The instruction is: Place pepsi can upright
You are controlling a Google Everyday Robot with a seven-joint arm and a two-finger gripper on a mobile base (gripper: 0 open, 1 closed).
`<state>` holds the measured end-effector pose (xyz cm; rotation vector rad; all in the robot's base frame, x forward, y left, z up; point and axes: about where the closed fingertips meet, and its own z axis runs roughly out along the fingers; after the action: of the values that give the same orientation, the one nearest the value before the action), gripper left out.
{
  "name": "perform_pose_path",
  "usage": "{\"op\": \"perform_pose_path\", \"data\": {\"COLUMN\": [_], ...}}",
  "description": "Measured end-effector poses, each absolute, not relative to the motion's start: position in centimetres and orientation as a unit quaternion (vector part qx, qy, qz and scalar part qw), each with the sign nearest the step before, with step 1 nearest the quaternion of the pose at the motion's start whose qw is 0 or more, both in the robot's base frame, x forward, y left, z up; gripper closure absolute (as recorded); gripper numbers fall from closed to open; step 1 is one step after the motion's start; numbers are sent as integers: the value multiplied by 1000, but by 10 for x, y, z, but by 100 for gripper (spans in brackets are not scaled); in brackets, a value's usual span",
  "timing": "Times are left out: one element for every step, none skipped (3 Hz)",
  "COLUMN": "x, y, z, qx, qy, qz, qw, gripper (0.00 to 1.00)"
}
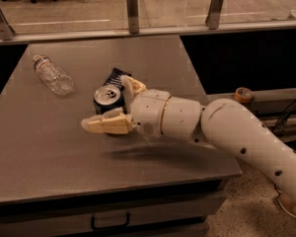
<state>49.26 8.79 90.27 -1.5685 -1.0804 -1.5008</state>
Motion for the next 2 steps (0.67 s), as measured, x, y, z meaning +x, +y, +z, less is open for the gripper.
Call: {"op": "perform_pose_path", "data": {"x": [490, 482], "y": [62, 13], "z": [907, 913], "qx": [-625, -666], "qy": [-414, -410], "qz": [-574, -559], "qw": [330, 277], "gripper": [0, 0]}}
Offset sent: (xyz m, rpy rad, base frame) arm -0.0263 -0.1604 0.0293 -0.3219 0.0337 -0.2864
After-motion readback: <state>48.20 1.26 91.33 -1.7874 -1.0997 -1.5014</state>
